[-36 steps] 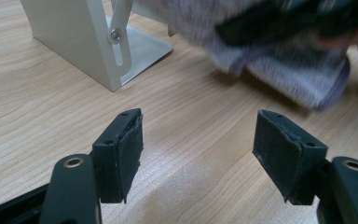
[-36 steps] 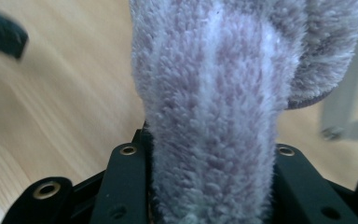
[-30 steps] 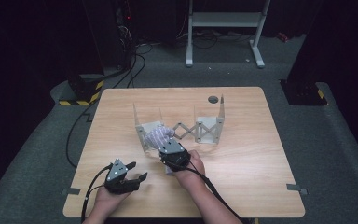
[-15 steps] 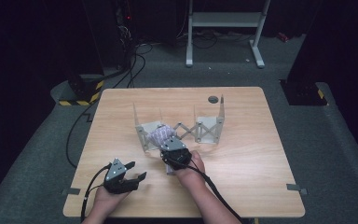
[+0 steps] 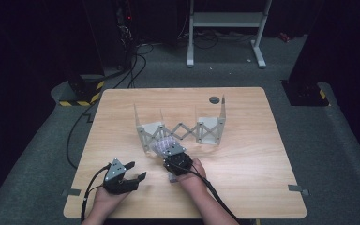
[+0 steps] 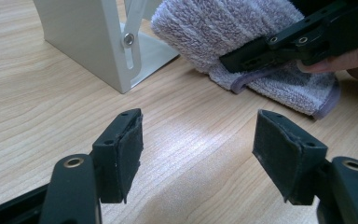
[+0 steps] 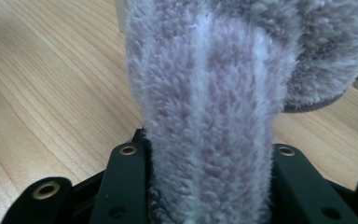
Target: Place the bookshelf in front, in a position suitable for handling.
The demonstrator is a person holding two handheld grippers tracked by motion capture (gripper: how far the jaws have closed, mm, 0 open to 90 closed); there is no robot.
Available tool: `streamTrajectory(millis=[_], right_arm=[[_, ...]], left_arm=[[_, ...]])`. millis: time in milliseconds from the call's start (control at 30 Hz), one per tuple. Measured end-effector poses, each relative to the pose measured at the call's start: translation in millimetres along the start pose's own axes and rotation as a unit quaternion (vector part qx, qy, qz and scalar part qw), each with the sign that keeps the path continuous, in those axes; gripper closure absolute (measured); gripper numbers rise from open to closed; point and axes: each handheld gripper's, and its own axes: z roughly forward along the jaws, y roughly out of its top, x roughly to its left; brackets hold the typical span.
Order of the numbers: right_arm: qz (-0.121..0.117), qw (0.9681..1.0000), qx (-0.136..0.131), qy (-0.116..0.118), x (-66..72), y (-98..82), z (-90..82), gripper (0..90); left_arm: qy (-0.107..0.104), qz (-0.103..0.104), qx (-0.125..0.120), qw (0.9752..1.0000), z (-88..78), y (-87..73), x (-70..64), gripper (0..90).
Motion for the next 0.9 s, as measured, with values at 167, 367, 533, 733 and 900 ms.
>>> streamTrajectory(millis=[167, 367, 533, 733, 900], right_arm=[[-0.006, 0.9997, -0.020, -0.009, 0.5, 7.2, -9.6, 63.9], [-0.009, 0.9988, -0.044, -0.017, -0.3, 20.6, -21.6, 63.9], [-0.018, 0.9970, -0.072, -0.023, 1.7, 31.4, -32.8, 64.0], [-0.029, 0.9913, -0.125, -0.033, 5.9, 45.7, -53.1, 64.0], [-0.031, 0.9911, -0.124, -0.037, 4.1, 50.2, -53.4, 64.0]], left_arm=[[0.000, -0.003, -0.002, 1.0000, -3.2, 0.7, 1.7, 32.9], [0.004, -0.006, 0.000, 1.0000, -3.5, 0.7, 2.6, 33.0], [0.014, -0.003, 0.007, 0.9999, -2.8, 2.1, 0.9, 33.0], [0.018, -0.002, 0.012, 0.9998, -6.2, 5.3, 1.9, 32.9], [0.025, 0.004, 0.023, 0.9994, -14.5, 1.7, 3.5, 32.6]])
